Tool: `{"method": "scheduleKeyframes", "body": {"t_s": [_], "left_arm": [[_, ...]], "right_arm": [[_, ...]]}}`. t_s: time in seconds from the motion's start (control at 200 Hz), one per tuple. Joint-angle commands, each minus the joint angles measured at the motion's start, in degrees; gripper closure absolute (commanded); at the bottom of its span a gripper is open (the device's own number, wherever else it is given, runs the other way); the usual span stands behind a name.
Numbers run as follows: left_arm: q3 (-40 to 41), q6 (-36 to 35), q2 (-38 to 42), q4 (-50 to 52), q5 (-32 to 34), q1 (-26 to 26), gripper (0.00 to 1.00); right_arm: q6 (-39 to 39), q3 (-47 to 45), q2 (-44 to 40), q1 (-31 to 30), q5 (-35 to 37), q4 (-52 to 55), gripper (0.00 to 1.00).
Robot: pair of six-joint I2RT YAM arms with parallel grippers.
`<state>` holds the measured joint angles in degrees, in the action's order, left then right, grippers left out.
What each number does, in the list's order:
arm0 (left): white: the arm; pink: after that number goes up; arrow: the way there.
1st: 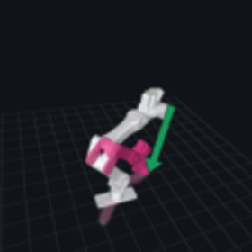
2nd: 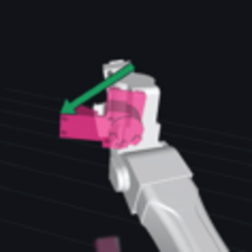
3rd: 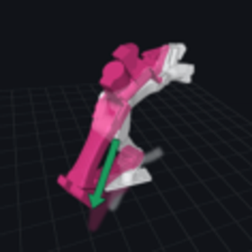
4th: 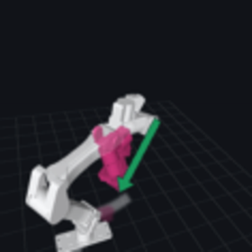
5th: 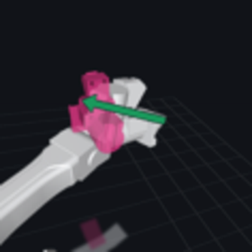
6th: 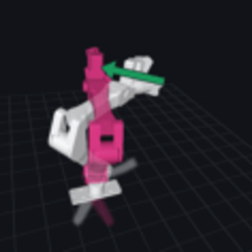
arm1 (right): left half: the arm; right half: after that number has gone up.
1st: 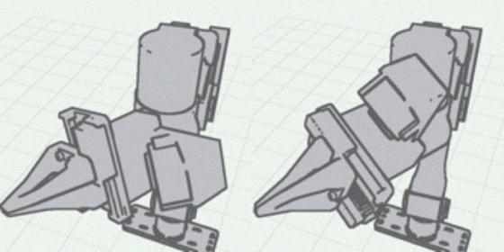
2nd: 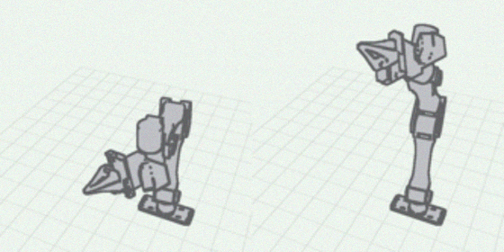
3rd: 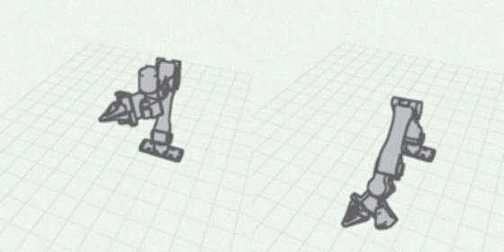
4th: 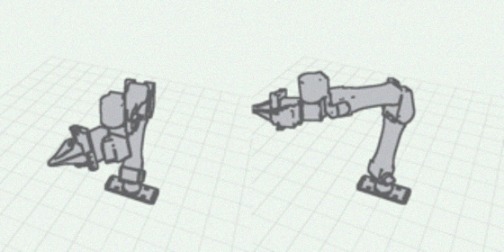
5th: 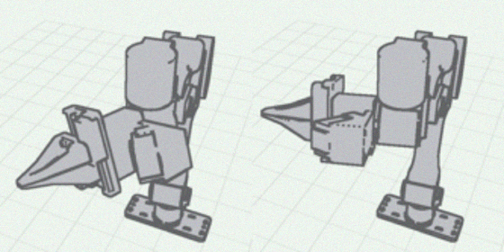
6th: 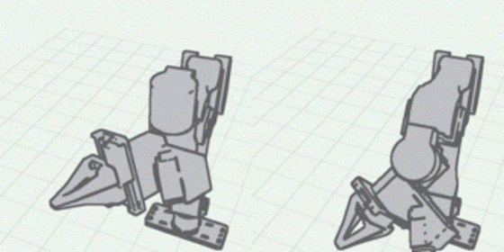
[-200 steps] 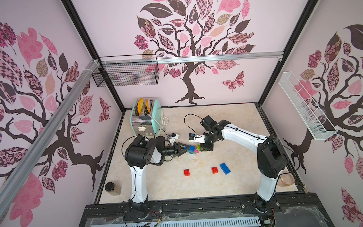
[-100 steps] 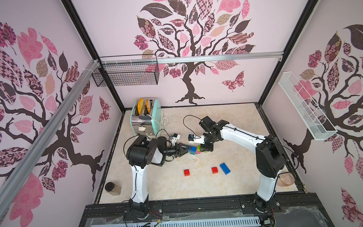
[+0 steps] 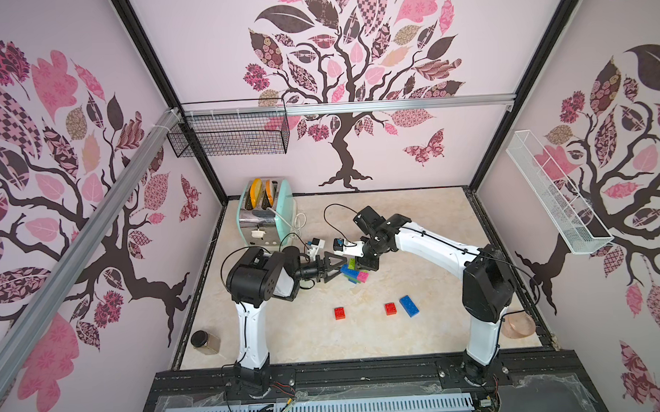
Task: Assemble a heart with lego
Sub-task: Assemble the lego brick with the lego brick.
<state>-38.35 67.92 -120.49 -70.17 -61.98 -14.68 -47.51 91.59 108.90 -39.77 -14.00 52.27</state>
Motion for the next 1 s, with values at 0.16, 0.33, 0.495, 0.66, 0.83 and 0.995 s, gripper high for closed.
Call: {"method": "scheduleKeyframes", "body": {"t_s": [0.16, 0.33, 0.495, 0.66, 0.83, 0.995], "left_arm": [[2.58, -0.18, -1.04, 2.41, 3.28, 2.63, 0.03], [2.34, -0.41, -1.10, 2.14, 3.00, 2.89, 0.03], [2.02, -0.41, -1.29, 2.10, 2.74, 2.86, 0.03], [1.84, -0.24, -1.35, 2.08, 2.93, 3.09, 0.03], [1.22, 1.75, -1.82, -0.32, 2.84, 3.38, 0.03], [0.67, 3.01, -2.21, -1.38, 2.69, 3.51, 0.03]], "right_arm": [[3.74, 8.10, 5.20, -1.93, 1.07, 4.07, 0.81], [7.70, 12.40, 7.86, -2.89, 3.01, 6.40, 0.81], [11.76, 15.76, 9.68, -3.37, 3.90, 9.13, 0.82], [14.69, 17.07, 10.62, -3.57, 4.60, 10.48, 0.82], [16.44, 15.57, 10.33, -3.61, 4.95, 8.65, 0.82], [18.48, 14.09, 10.67, -3.58, 5.87, 6.24, 0.82]]}}
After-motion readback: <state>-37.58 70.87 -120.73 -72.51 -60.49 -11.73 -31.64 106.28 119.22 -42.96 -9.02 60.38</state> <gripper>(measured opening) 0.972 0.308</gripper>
